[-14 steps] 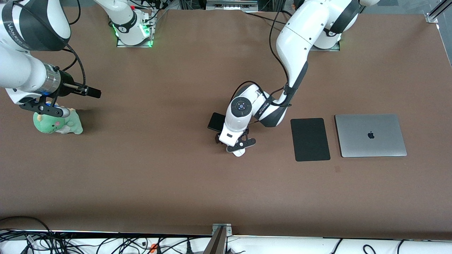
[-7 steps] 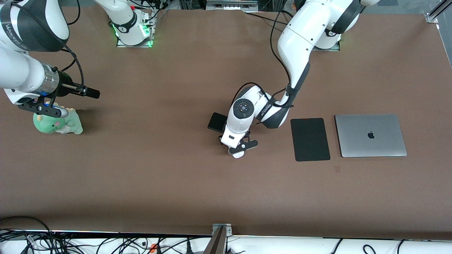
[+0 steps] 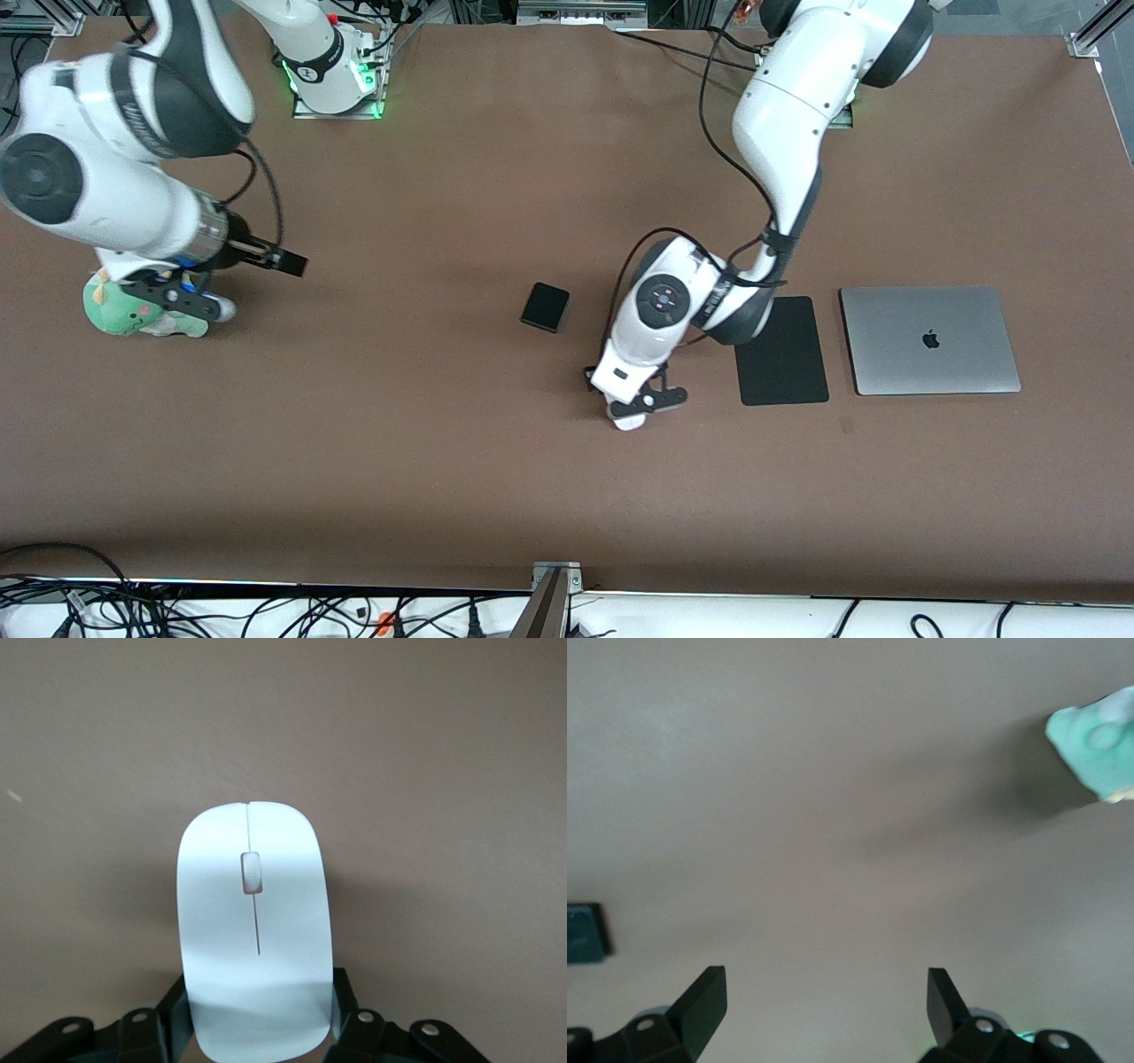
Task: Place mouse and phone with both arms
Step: 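Place the mouse on the pad while the right gripper reaches the phone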
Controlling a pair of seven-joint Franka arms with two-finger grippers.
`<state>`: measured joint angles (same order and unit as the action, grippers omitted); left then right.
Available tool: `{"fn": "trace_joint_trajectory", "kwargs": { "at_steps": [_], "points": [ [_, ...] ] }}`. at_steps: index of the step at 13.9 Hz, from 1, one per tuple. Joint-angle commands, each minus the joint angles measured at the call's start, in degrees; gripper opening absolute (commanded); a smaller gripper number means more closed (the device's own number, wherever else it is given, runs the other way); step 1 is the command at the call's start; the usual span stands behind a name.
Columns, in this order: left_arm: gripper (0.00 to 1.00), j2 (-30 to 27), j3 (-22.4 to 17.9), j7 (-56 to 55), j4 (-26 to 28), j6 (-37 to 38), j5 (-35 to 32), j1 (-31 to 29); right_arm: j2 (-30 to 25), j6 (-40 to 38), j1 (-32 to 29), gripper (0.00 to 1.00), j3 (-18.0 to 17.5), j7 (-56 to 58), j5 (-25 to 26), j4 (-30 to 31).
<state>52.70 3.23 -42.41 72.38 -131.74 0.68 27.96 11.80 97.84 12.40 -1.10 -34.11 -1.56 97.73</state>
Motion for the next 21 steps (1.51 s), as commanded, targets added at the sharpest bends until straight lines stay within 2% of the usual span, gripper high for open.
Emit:
{"fn": "trace_joint_trajectory", "kwargs": {
  "at_steps": [1,4,6,9,12,14,15,16,21],
  "points": [
    [0.32,-9.52,1.25,8.28,12.4,-0.09,-1.04,-4.22,2.34,4.36,4.37,1.0,0.23,-6.66,-0.63,0.27],
    [0.35,-17.34,1.34,19.86,25.49,-4.82,-0.43,-10.27,5.16,10.07,8.93,1.0,0.23,-13.25,-0.63,0.18],
    [0.35,-21.3,3.69,28.92,33.24,-7.3,-0.25,-17.46,7.09,14.03,12.53,1.0,0.22,-13.97,-0.63,0.18],
    [0.34,-21.41,13.09,39.92,37.65,-6.78,-0.24,-33.28,11.13,22.98,17.2,1.0,0.14,-16.95,-1.07,-0.08],
    [0.34,-20.88,13.2,40.04,39.33,-6.6,-0.68,-34.55,14.82,29.5,21.69,1.0,0.22,-18.98,-0.99,-0.26],
    [0.46,-20.01,13.2,39.77,39.25,-6.6,-0.77,-34.64,17.28,32.31,24.23,1.0,0.22,-19.07,-0.99,-0.34],
    [0.66,-19.74,13.2,39.51,39.07,-6.6,-0.77,-34.55,18.51,33.55,25.03,1.0,0.23,-18.98,-0.81,-0.34],
    [1.0,-19.65,13.2,39.25,38.81,-6.51,-0.77,-34.55,19.66,34.6,25.65,1.0,0.23,-18.98,-0.46,-0.34],
    [1.0,-20.7,13.55,39.07,34.43,-0.2,-0.77,-34.73,25.81,42.52,28.64,1.0,0.4,-21.62,0.07,-0.7]
  ]
}}
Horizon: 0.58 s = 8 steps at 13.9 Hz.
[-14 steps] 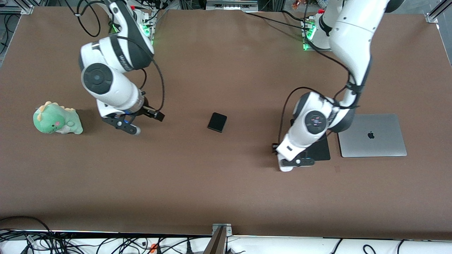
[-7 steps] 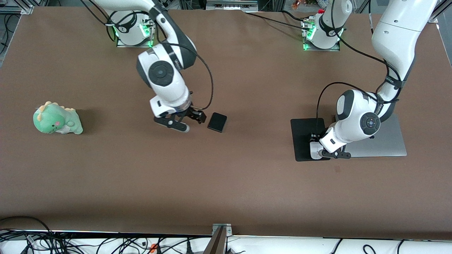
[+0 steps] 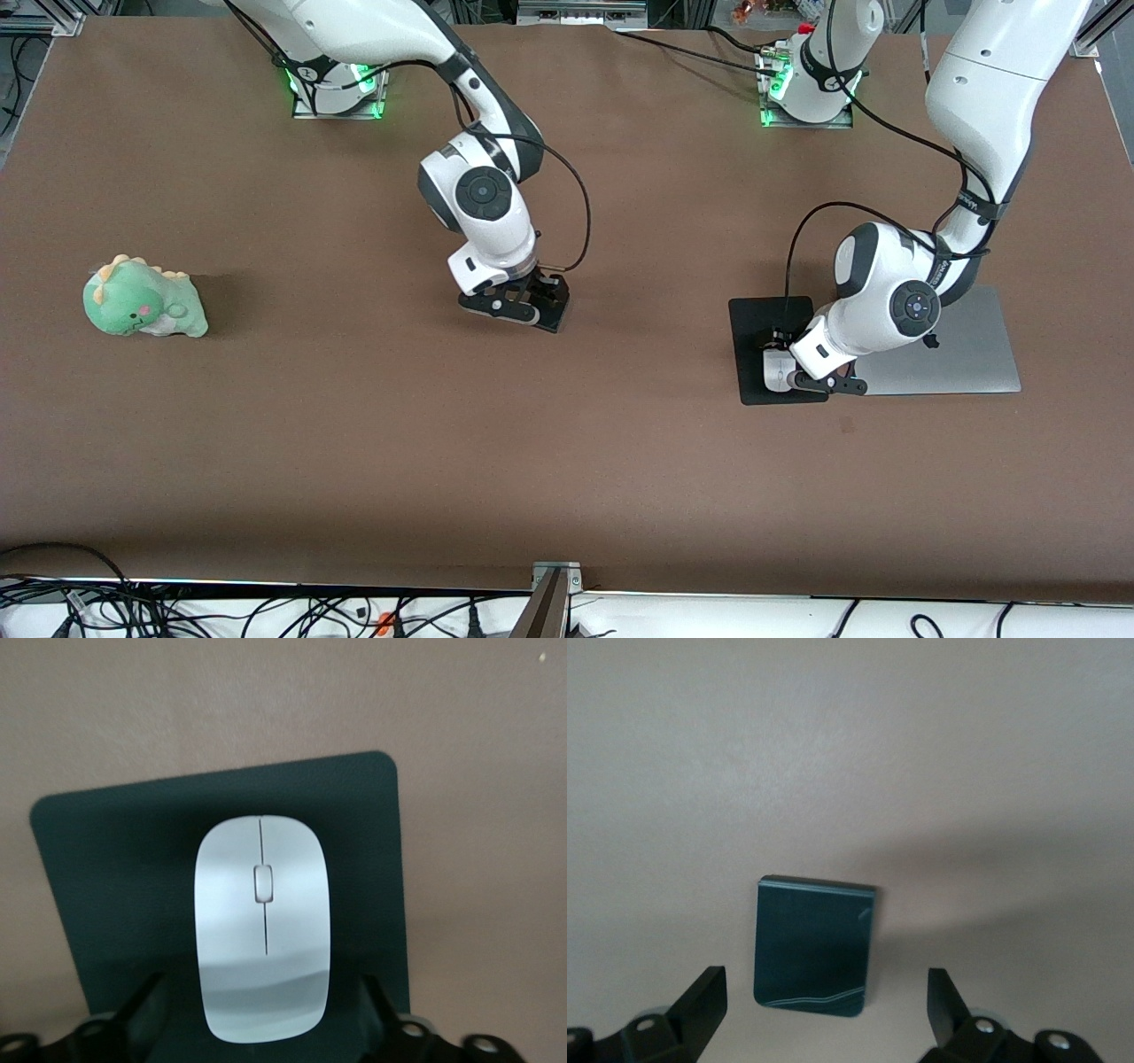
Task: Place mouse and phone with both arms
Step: 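Place the mouse on the pad while the right gripper reaches the phone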
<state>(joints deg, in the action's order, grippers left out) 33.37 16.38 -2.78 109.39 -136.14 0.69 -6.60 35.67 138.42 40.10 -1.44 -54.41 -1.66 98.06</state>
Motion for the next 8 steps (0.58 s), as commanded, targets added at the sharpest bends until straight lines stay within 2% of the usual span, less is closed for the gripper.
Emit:
{"fn": "trace_joint_trajectory", "kwargs": {
  "at_steps": [1,4,8],
  "points": [
    [1.0,-1.98,0.41,-0.48,-4.52,7.18,-0.78,-0.17,2.73,2.2,0.94,1.0,0.73,-1.31,0.43,-1.46],
    [1.0,-6.27,0.41,-0.56,-9.28,16.93,-0.51,-0.43,4.93,2.29,0.94,1.0,0.91,-1.49,0.52,-2.87],
    [1.0,-16.73,-0.03,-2.15,-9.37,22.39,-0.34,-1.22,7.57,2.29,1.03,1.0,1.0,-5.44,0.61,-6.03]
  ]
}}
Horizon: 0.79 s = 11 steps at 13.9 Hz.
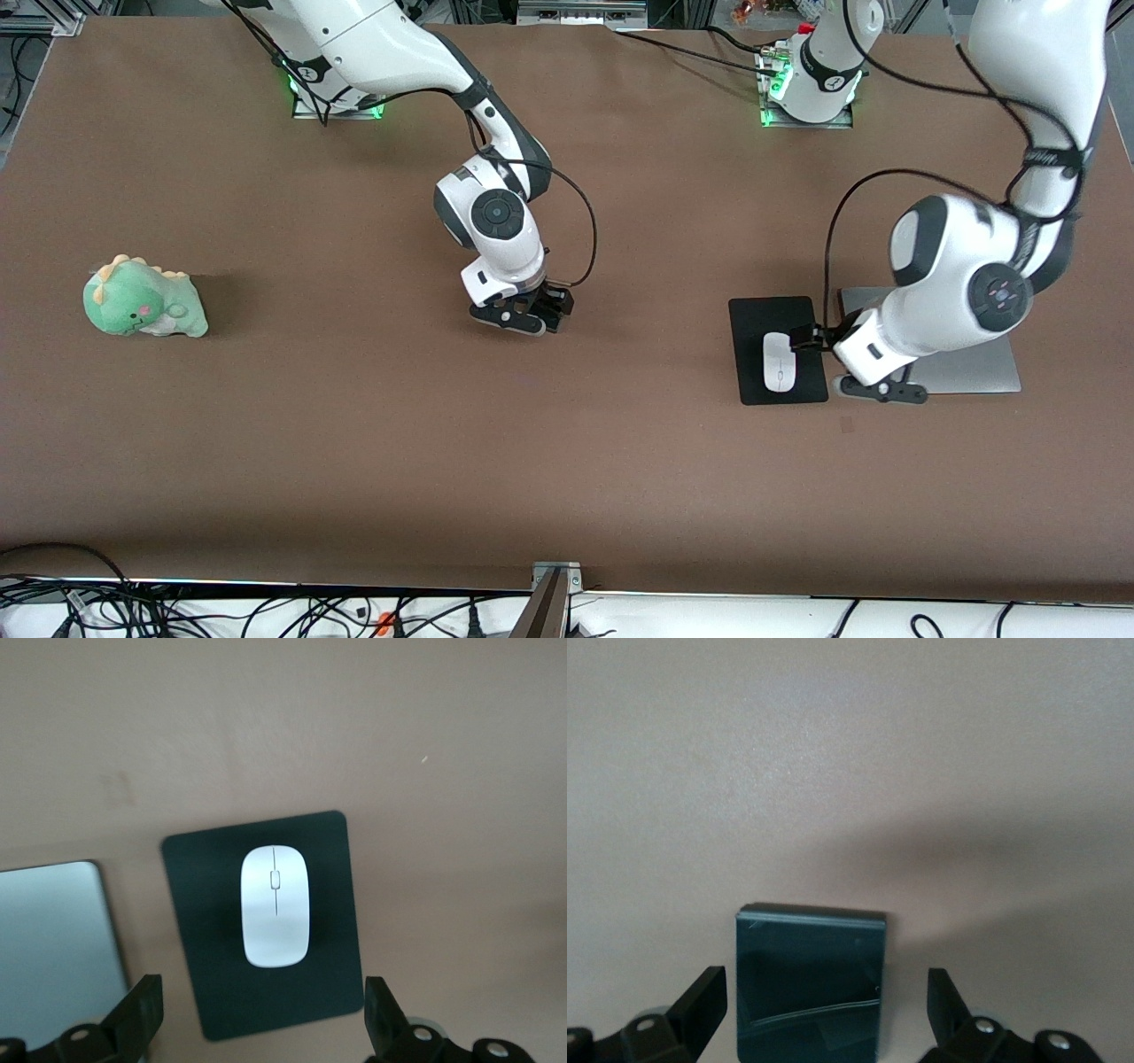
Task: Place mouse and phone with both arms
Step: 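Grasp the black phone with the right gripper while the left gripper withdraws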
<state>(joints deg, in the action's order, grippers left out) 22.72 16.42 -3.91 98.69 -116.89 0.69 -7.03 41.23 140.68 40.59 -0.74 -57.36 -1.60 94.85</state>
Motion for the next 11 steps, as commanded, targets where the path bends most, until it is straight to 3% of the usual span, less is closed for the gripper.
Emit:
{"fn": "trace_joint_trajectory", "kwargs": {
  "at_steps": [1,4,8,11],
  "points": [
    [1.0,-8.72,-0.16,-1.01,1.33,5.25,-0.42,-1.05,2.53,0.03,0.54,1.0,0.3,-2.58,0.55,-3.18],
    [1.0,-16.19,-1.21,-1.1,1.24,11.58,-0.6,-1.14,4.12,-0.05,0.46,1.0,0.3,-2.67,0.46,-5.02],
    [1.0,-21.74,-1.75,-2.14,0.89,16.25,-0.69,-2.37,5.88,-0.06,0.54,0.98,0.3,-2.76,0.54,-6.6],
    [1.0,-21.84,-1.83,-5.57,-6.37,22.47,-0.86,-3.69,6.76,0.03,0.63,0.93,0.39,-2.76,0.89,-6.78]
  ]
}}
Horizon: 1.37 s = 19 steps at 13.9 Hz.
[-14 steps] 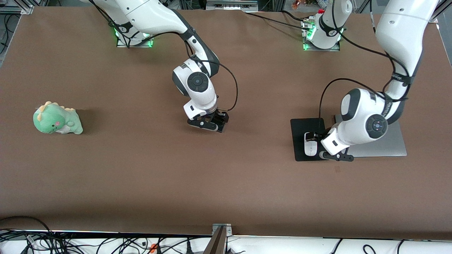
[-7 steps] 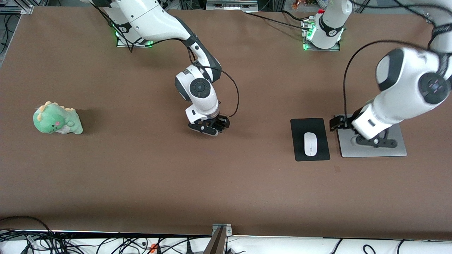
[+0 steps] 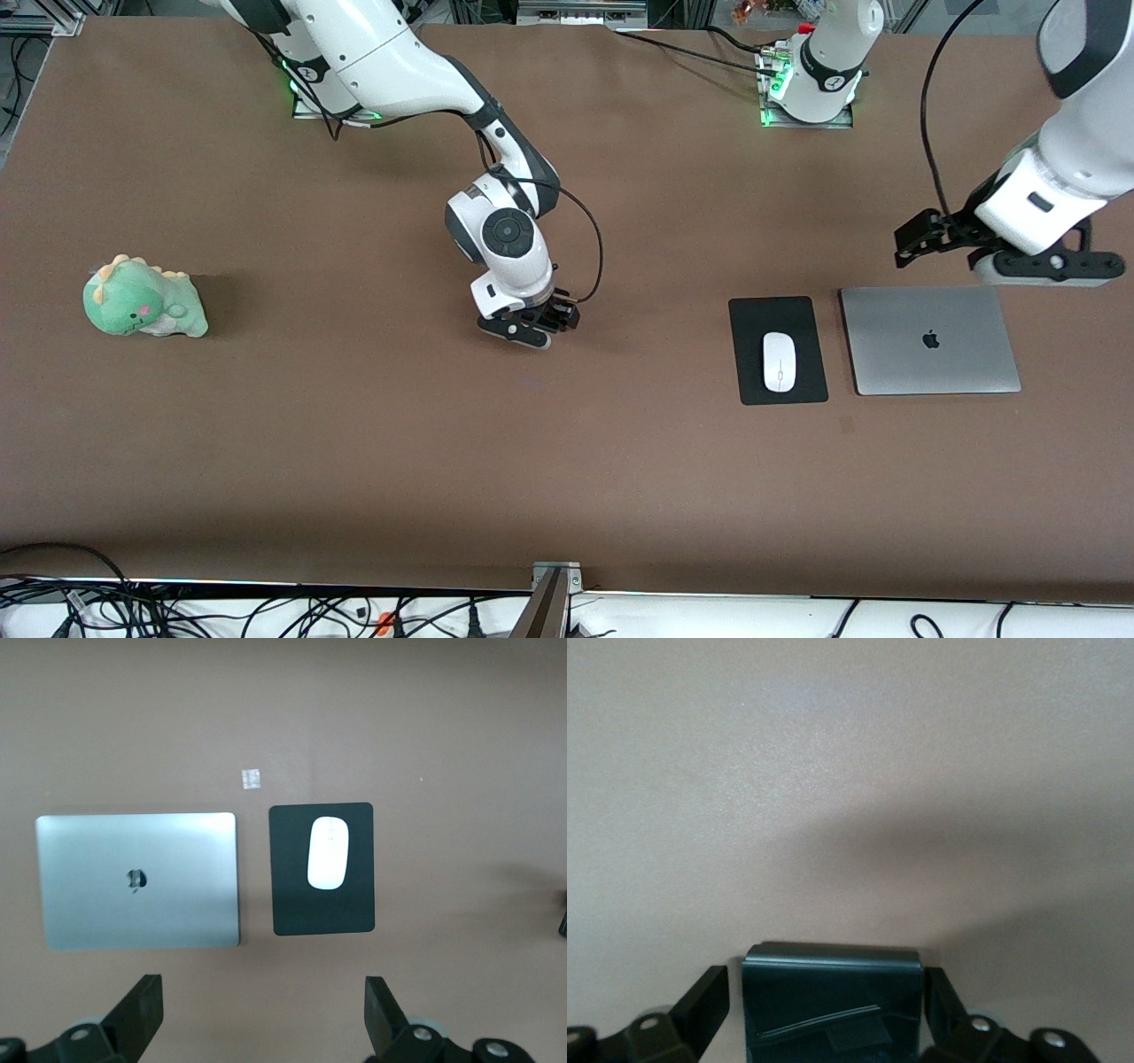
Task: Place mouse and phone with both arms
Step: 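Grasp the black phone with the right gripper while the left gripper withdraws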
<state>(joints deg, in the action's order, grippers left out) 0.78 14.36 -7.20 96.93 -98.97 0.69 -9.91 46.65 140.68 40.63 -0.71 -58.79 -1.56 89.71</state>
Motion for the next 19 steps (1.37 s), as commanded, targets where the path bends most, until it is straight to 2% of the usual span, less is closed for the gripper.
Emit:
{"fn": "trace_joint_trajectory", "kwargs": {
  "at_steps": [1,3,5,6,8,11,14,16,19],
  "points": [
    [1.0,0.27,0.23,-2.73,-6.9,7.36,-1.04,-0.82,1.42,0.03,0.59,0.91,0.36,-1.33,1.29,-1.64],
    [1.0,0.27,0.23,-2.47,-8.33,8.79,-1.13,-1.25,1.51,-0.06,0.59,0.82,0.36,-1.24,1.3,-1.64],
    [1.0,0.62,0.4,-2.47,-8.24,8.88,-1.13,-2.31,1.42,-0.23,0.59,0.59,0.36,-0.8,1.21,-1.73],
    [1.0,1.23,0.49,-2.64,-8.33,8.88,-1.13,-2.22,1.42,-0.58,0.5,0.52,0.36,-0.72,1.12,-2.25],
    [1.0,1.42,0.58,-2.47,-8.42,8.88,-1.13,-2.31,1.25,-2.42,0.15,0.48,0.36,-0.45,0.68,-3.31],
    [1.0,1.42,0.93,-2.73,-9.29,8.79,-1.04,-2.22,0.9,-10.93,-2.47,0.41,0.36,2.34,0.94,-7.61],
    [1.0,1.42,2.24,-2.91,-9.39,8.88,-1.22,-1.61,-0.85,-16.65,-5.38,0.38,0.27,14.01,0.42,-8.06],
    [1.0,1.24,2.6,-2.56,-9.47,9.57,-1.3,-1.61,-2.87,-21.31,-7.49,0.37,0.44,20.61,0.33,-6.75],
    [1.0,1.24,2.43,-2.29,-9.47,9.93,-1.22,-1.61,-8.75,-19.32,-9.6,0.35,3.16,28.61,0.33,1.66]
  ]
}}
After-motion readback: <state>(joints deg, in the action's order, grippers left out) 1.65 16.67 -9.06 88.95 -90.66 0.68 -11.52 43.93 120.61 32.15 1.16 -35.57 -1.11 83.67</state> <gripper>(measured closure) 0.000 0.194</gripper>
